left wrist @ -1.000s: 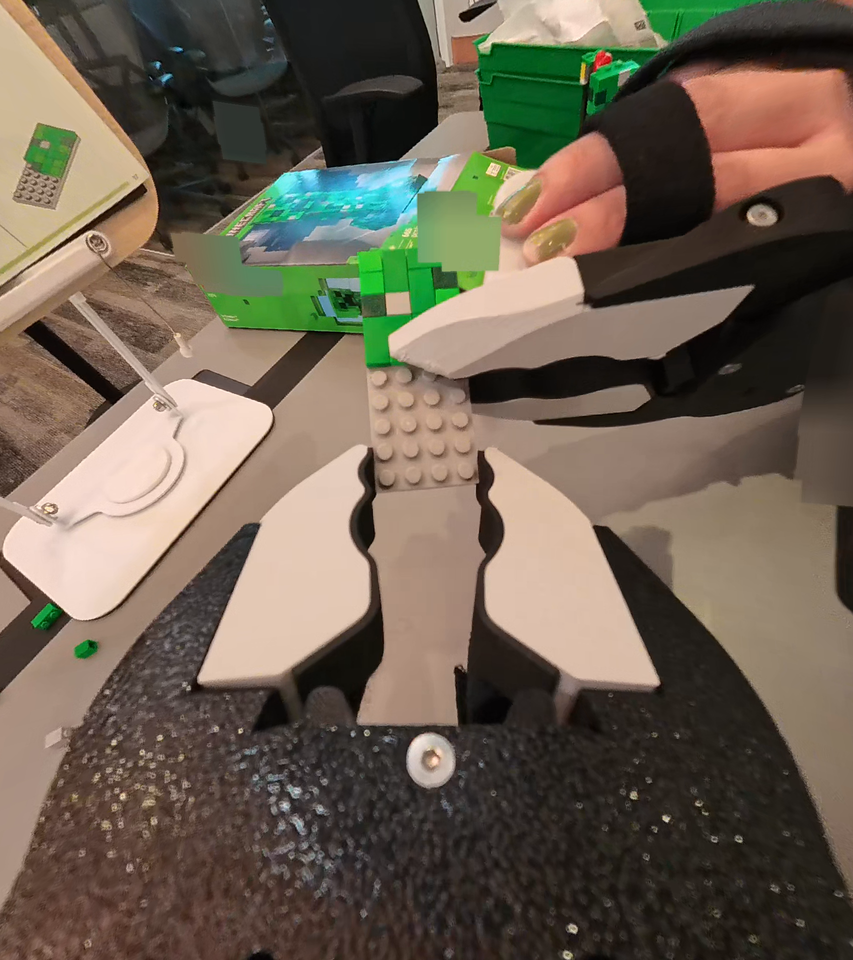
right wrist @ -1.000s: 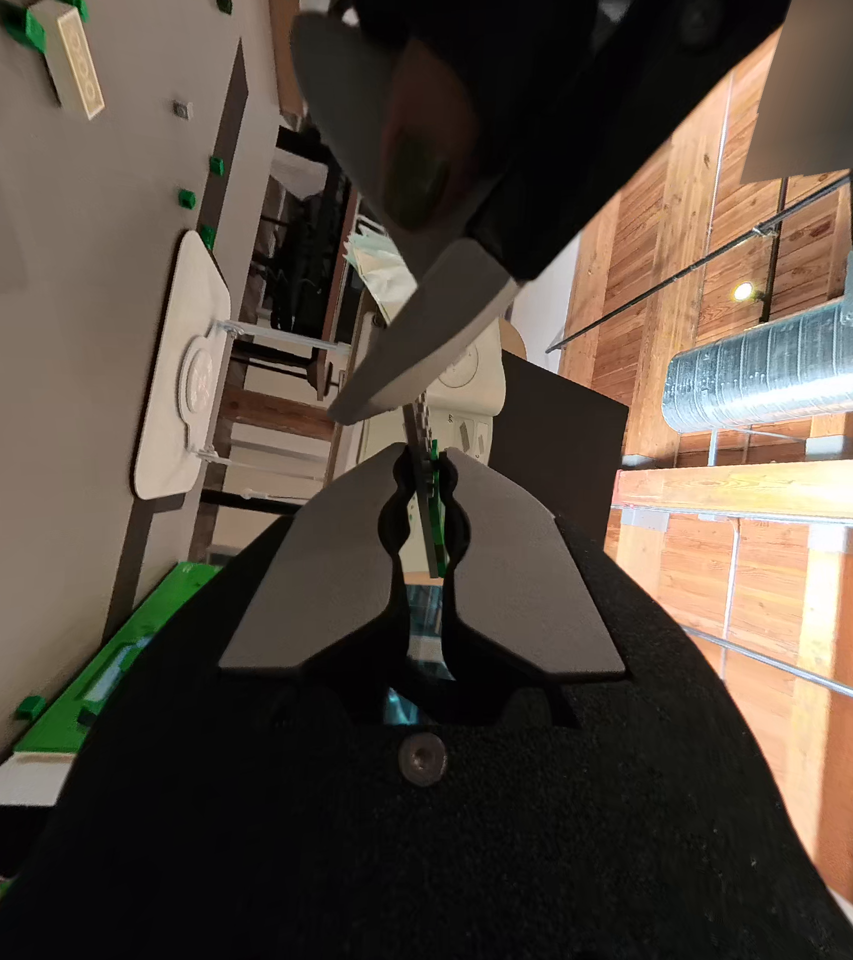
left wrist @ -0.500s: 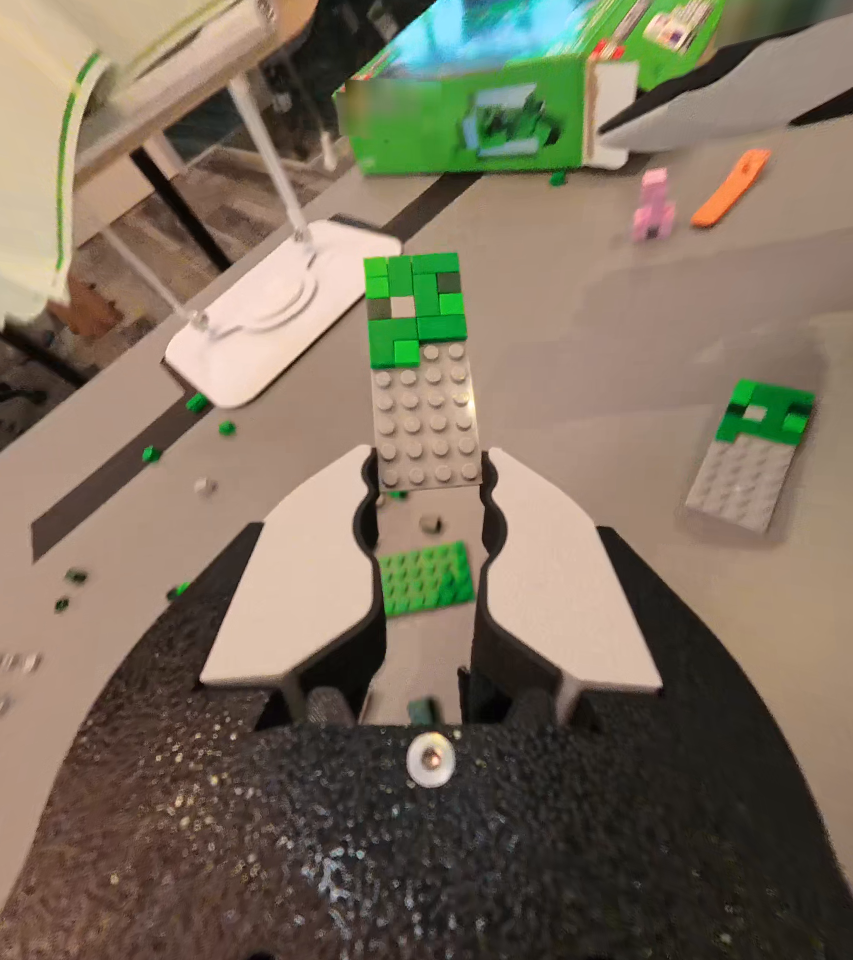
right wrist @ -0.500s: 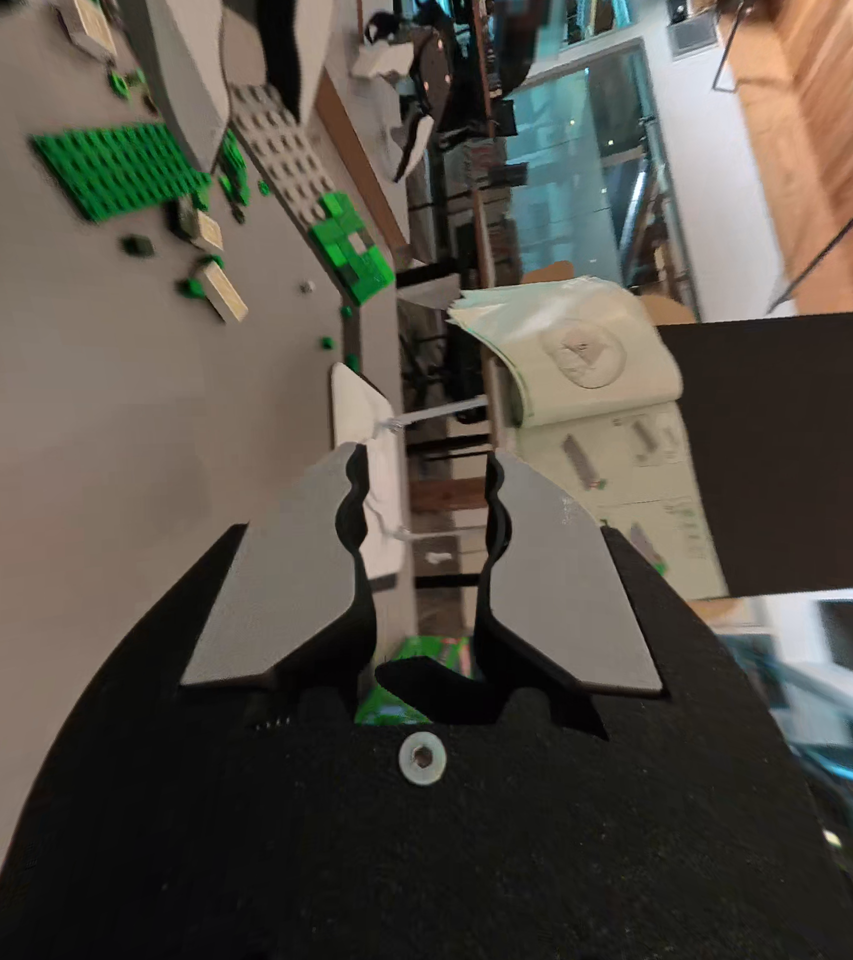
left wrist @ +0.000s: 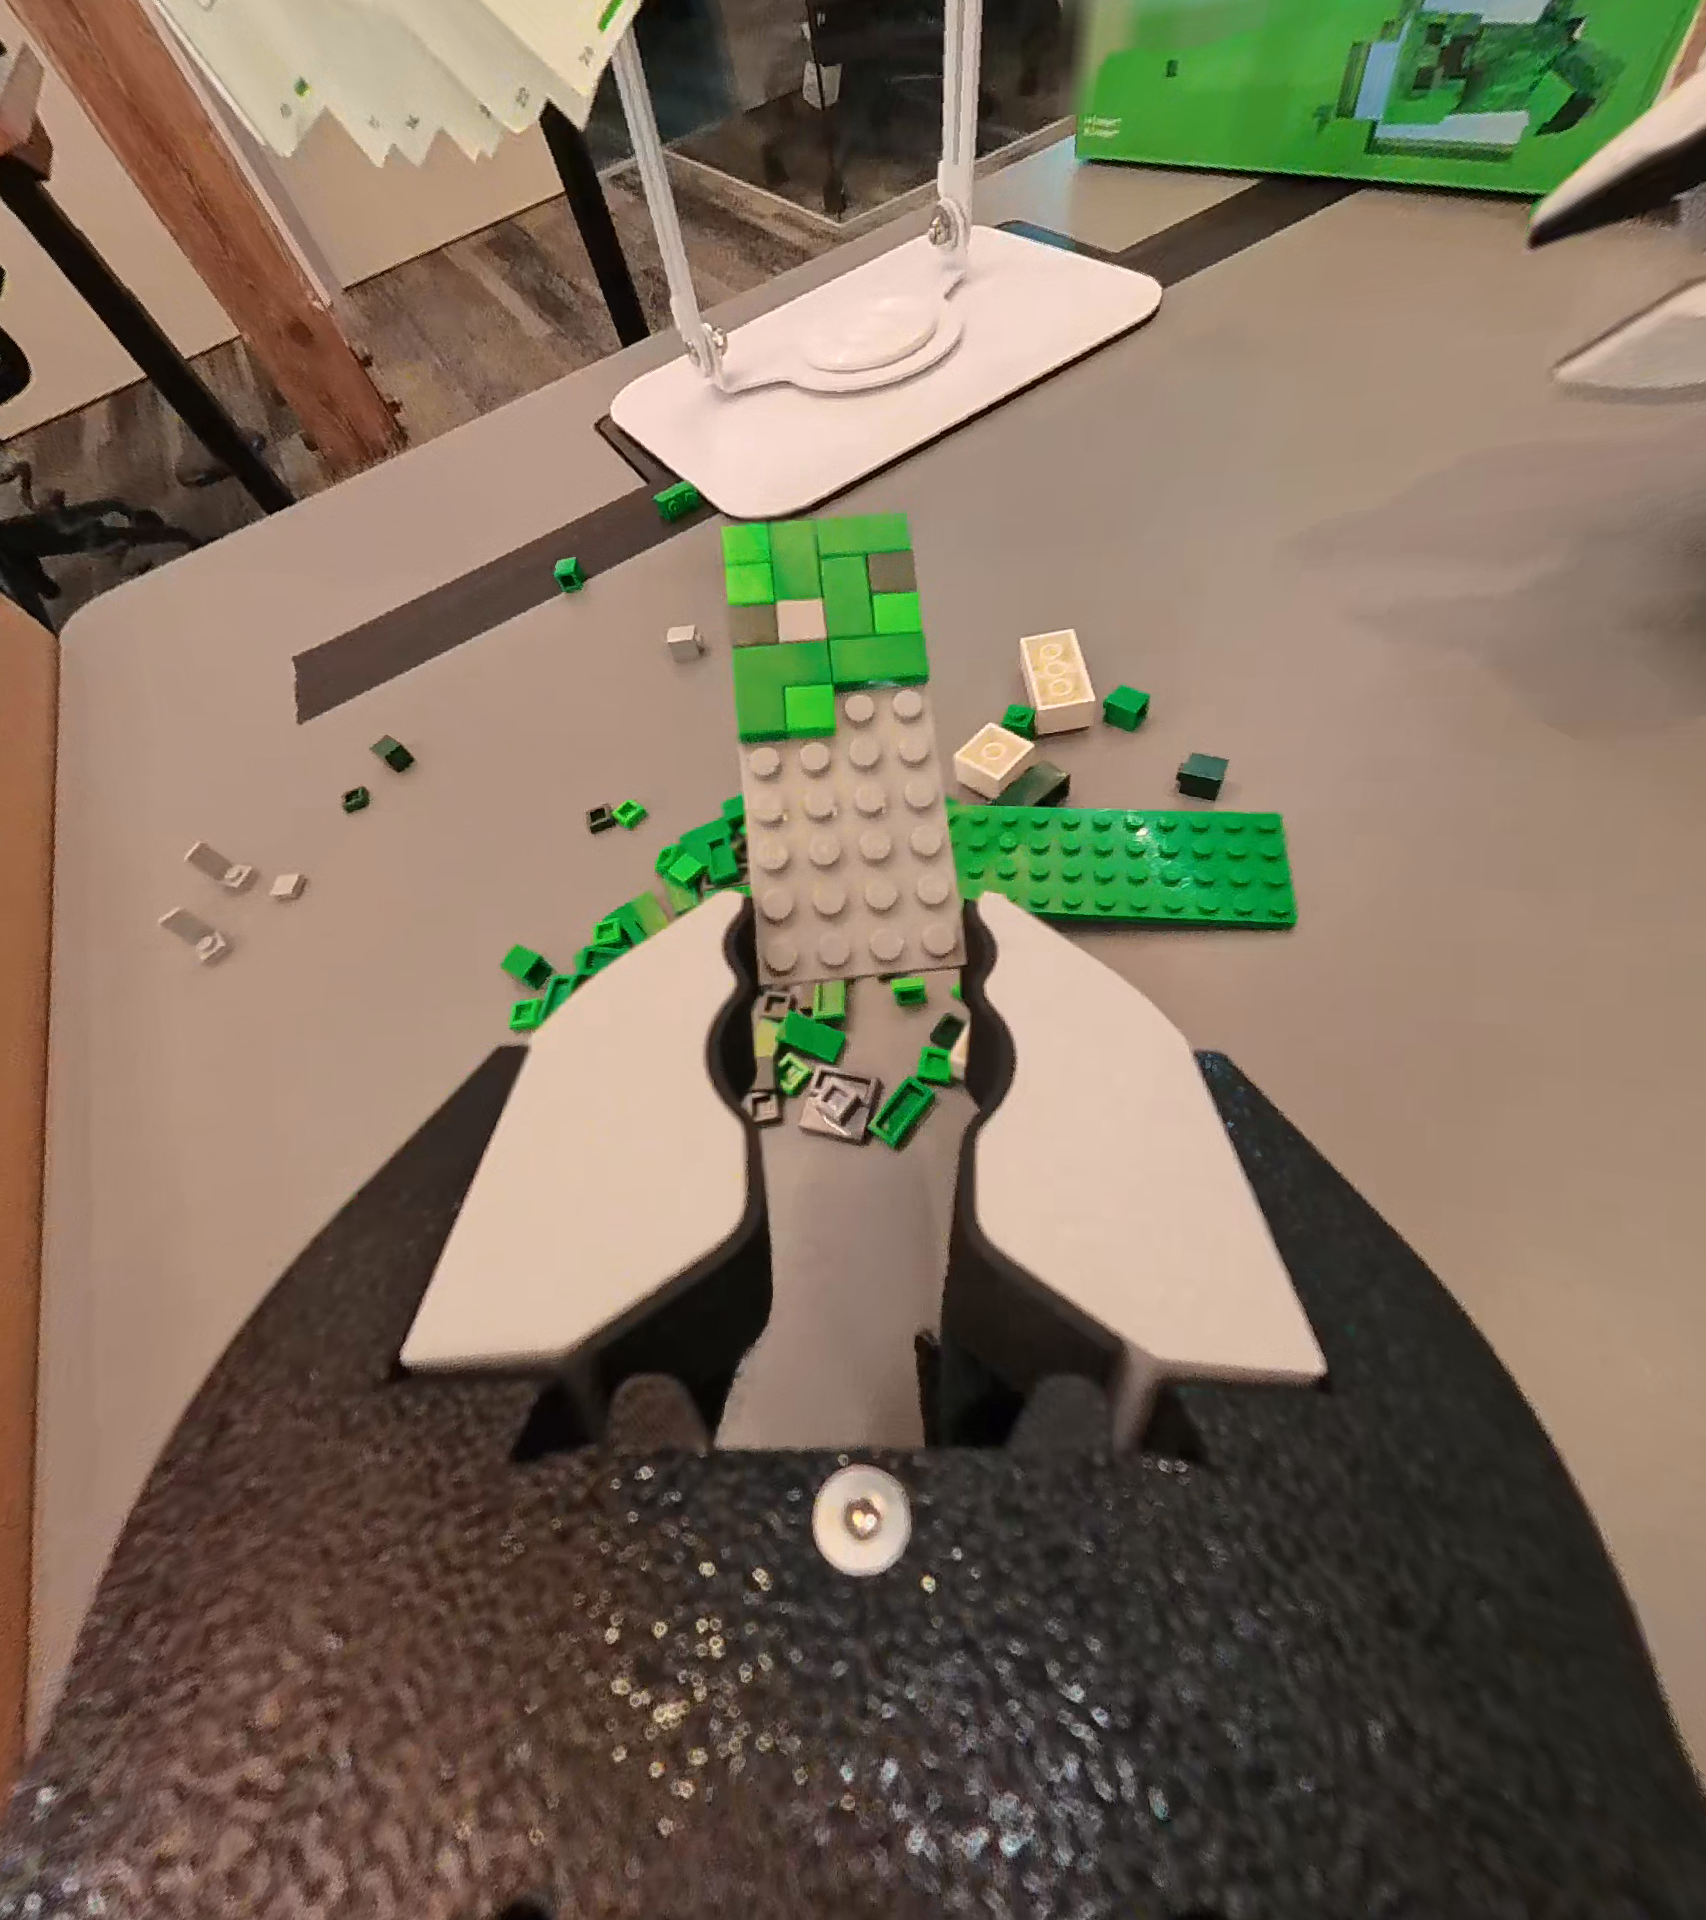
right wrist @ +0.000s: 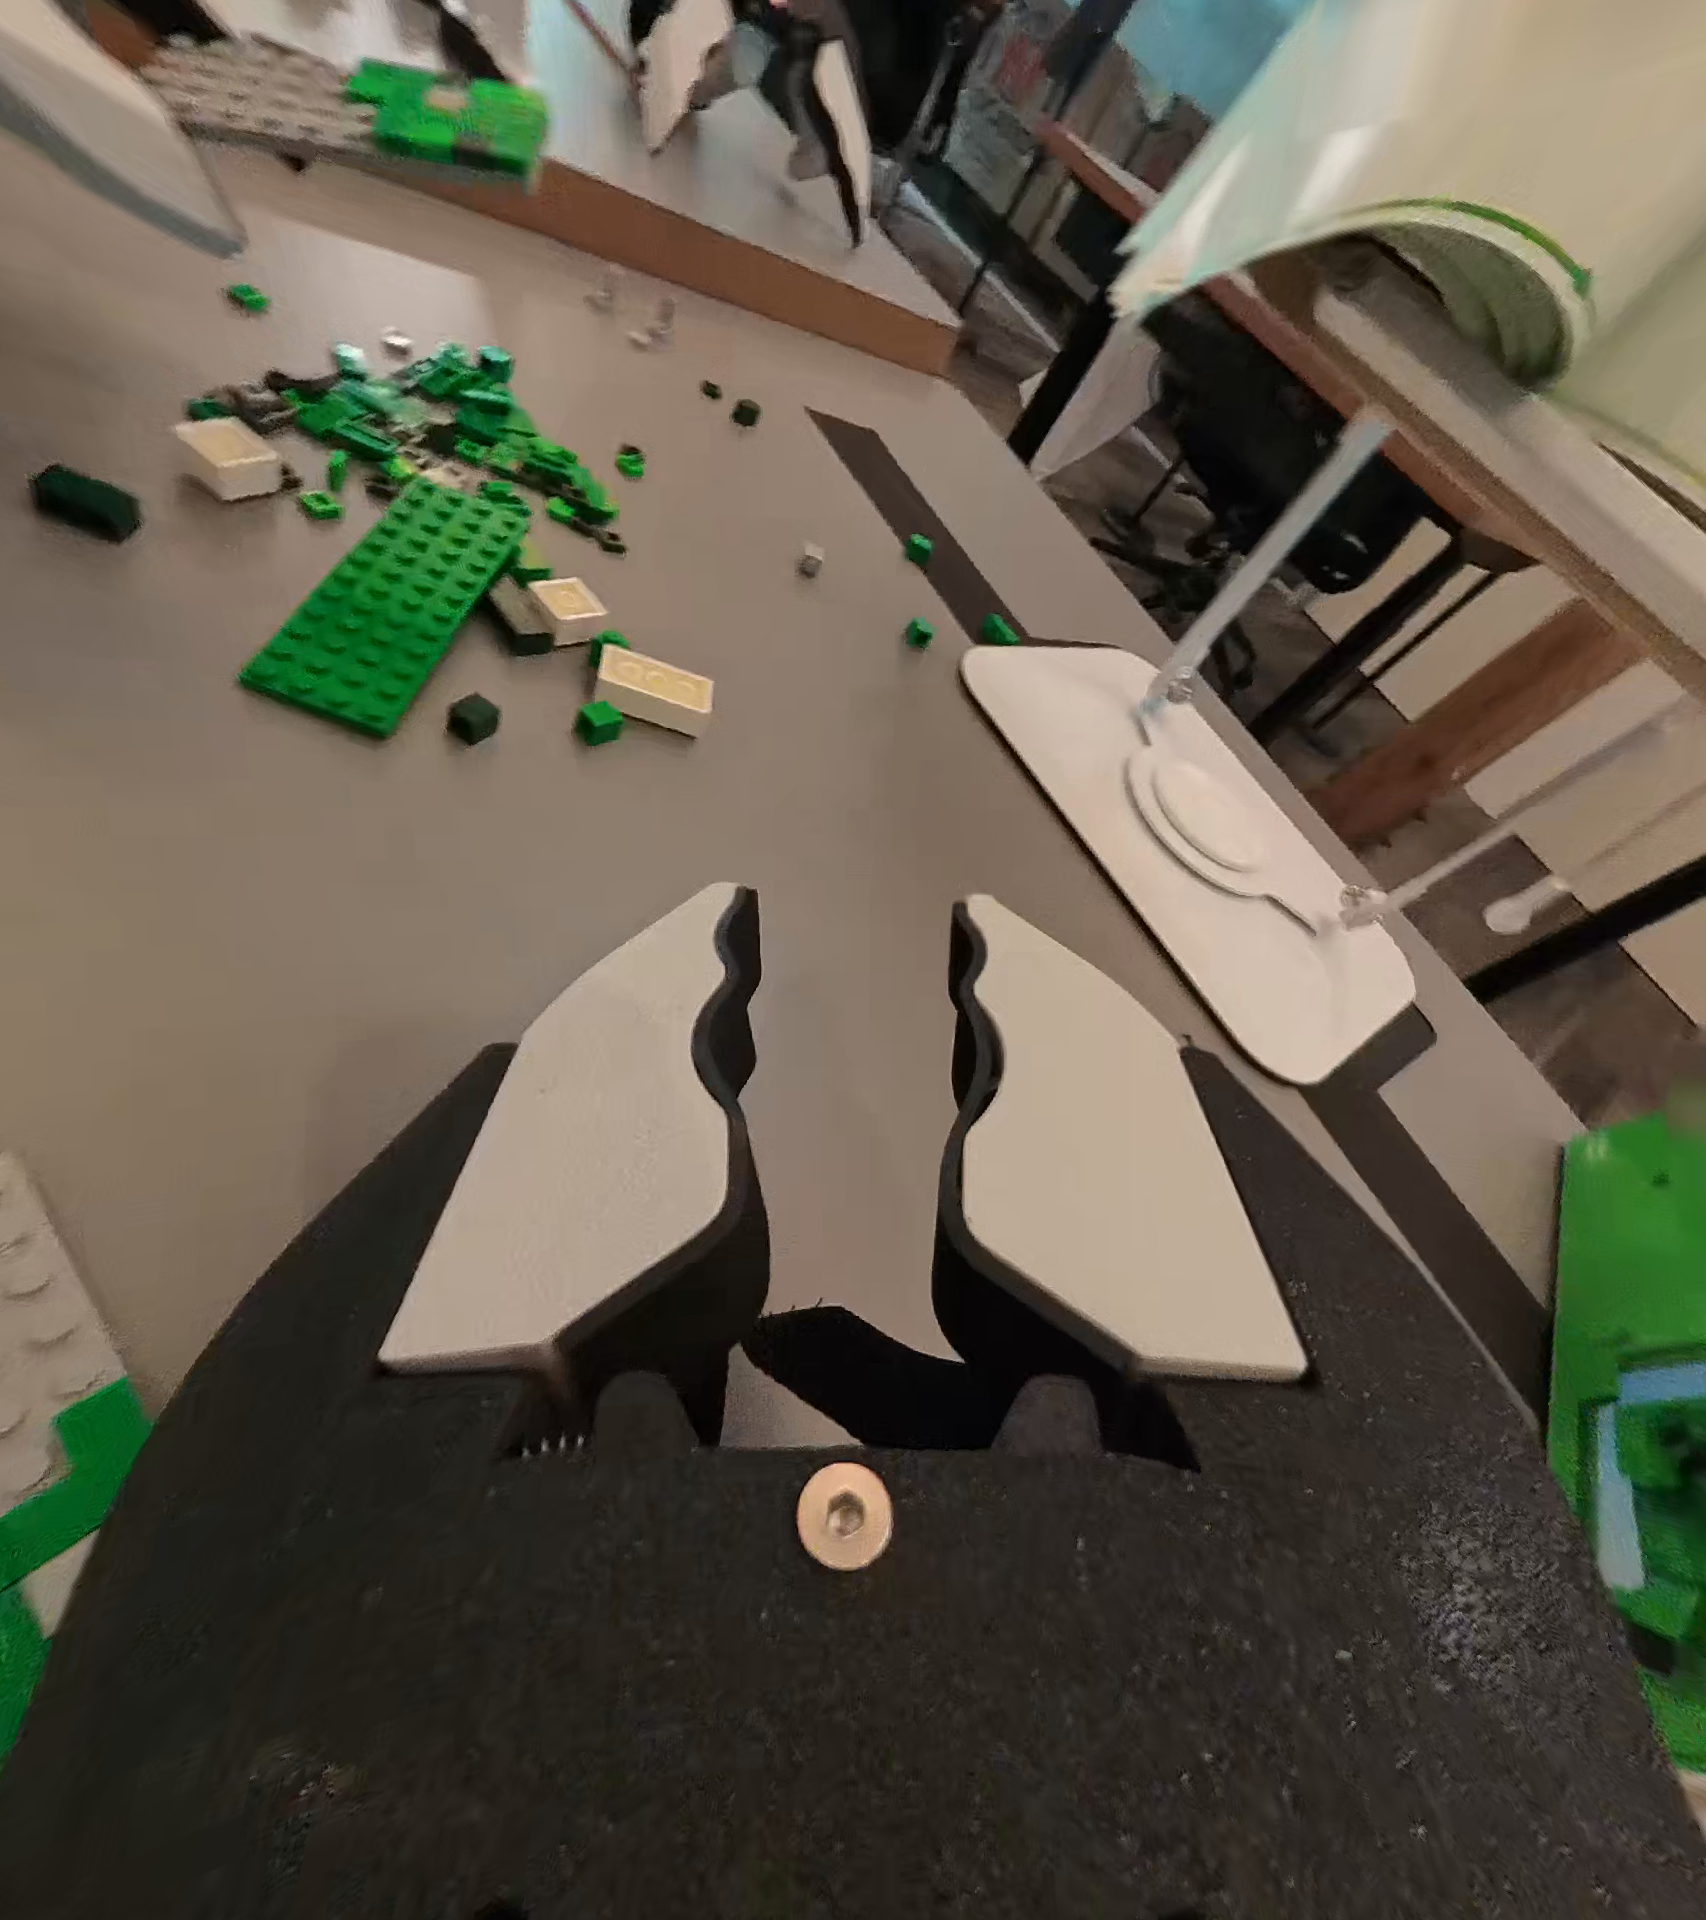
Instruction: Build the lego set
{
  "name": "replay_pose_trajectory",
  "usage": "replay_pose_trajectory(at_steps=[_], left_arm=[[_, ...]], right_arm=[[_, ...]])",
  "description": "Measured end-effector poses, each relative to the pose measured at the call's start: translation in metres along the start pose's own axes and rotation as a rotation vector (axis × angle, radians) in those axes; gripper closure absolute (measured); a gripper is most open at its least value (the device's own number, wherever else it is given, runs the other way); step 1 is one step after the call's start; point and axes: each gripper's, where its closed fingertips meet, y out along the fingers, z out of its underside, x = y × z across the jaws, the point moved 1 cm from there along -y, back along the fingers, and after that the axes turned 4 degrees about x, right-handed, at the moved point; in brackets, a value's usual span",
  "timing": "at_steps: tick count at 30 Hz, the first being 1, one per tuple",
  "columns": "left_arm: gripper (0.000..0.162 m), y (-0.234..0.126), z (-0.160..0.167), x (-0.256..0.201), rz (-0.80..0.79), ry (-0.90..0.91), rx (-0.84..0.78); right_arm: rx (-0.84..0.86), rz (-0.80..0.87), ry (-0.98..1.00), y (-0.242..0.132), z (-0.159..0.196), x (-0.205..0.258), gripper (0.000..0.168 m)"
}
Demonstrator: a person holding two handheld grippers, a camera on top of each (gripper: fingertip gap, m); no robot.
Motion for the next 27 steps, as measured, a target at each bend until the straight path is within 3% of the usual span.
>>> replay_pose_trajectory(at_steps=[5, 12, 20, 27], left_arm=[[0.125, 0.005, 0.0, -0.011, 0.036, 0.021, 0.007], [0.125, 0.012, 0.009, -0.017, 0.098, -0.007, 0.063], [0.125, -0.016, 0.023, 0.046, -0.086, -0.101, 0.035], [0.125, -0.011, 0.041, 0.055, -0.147, -0.003, 0.132]], right_arm=[[-0.126, 0.114, 0.134, -0.002, 0.0, -0.018, 0.137], [-0.172, 0.194, 0.102, -0.008, 0.0, -0.029, 0.143], [-0.17, 0.182, 0.078, -0.006, -0.001, -0.025, 0.145], [-0.168, 0.177, 0.048, -0.005, -0.002, -0.022, 0.147]])
